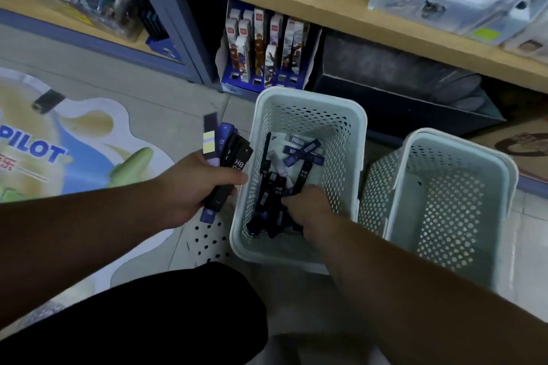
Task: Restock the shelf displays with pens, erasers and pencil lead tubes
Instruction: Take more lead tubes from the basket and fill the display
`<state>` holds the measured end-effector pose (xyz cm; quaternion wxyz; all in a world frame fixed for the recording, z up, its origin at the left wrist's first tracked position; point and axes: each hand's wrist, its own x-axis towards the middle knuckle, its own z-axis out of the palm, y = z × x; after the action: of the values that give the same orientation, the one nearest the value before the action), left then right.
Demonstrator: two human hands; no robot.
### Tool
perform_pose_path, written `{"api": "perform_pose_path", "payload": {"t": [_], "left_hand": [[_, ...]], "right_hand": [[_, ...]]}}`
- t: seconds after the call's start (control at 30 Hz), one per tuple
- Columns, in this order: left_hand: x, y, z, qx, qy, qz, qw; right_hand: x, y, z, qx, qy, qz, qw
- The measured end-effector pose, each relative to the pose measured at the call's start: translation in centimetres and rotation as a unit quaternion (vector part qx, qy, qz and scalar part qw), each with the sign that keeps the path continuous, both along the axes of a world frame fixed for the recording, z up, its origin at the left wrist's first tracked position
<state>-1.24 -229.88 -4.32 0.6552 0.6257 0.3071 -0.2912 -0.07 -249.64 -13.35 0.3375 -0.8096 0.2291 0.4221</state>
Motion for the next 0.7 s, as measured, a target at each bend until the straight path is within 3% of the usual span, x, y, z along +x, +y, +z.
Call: {"api": "perform_pose_path", "payload": {"t": [0.07,0.13,0.23,0.57,0.7], "left_hand": [[-1.0,-0.1,-0.9,0.008,-0.003,0.024,1.000],[-1.8,-0.3,-1.5,0.003,0.005,0.046,0.999],[-2.2,-0.4,-2.0,-0.018,0.029,0.058,0.998],[-1.1,-1.0,-2.4,-0.029,0.023,0.053,0.998],[-1.3,-0.8,-2.6,-0.026,0.010,0.041,0.999]], "right_hand": [[-0.9,0.4,-1.0,-0.048,0.019,0.035,0.998],[-1.2,0.7,-2.1,-0.050,0.002,-0.039,0.998],[-0.6,0.9,-3.7,-0.099,-0.026,0.011,0.995],[1.1,0.9,-4.8,0.000,-0.067,-0.060,0.996],[2.0,1.6,-5.3,-0.012,-0.081,-0.046,0.996]]}}
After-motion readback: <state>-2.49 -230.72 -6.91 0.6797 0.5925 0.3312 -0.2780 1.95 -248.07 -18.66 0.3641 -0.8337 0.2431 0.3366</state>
